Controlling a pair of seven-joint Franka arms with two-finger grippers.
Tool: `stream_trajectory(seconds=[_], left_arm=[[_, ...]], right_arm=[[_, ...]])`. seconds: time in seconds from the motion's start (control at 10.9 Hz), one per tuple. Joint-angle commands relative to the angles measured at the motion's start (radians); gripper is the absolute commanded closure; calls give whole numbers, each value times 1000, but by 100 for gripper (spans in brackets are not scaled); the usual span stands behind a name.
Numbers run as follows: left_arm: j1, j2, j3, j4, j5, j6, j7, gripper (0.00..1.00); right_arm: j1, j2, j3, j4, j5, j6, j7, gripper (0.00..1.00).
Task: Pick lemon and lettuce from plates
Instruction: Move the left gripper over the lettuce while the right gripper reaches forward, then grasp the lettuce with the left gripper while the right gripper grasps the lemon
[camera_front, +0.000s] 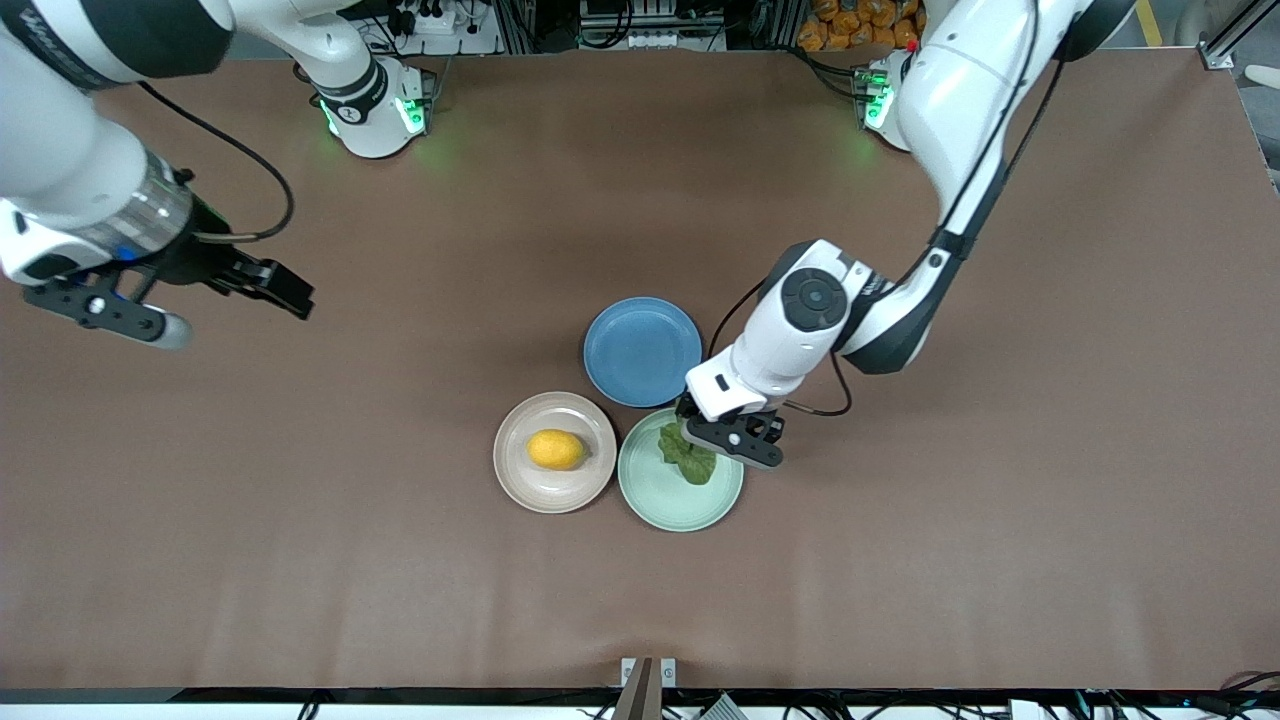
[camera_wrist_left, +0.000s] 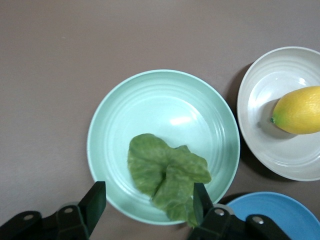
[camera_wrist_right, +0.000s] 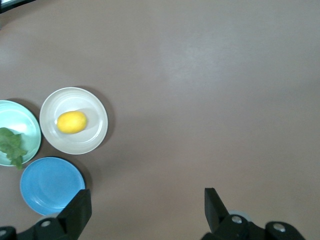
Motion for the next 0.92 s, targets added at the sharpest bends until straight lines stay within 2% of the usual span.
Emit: stream_trajectory(seconds=[0.0, 0.28, 0.55, 0.83], left_arm=[[-64, 54, 48, 25, 29, 75, -68, 32], [-82, 129, 51, 25, 32, 182, -125, 38], [-154, 152, 130, 39, 27, 187, -175, 40], [-166, 166, 144, 39, 29, 187, -182, 53]], right_arm=[[2, 29, -6, 2, 99, 54, 19, 0], [64, 89, -6, 5, 99, 116, 70, 0], [141, 226, -6, 5, 98, 270, 102, 0], [183, 313, -6, 5, 99, 341, 102, 0]])
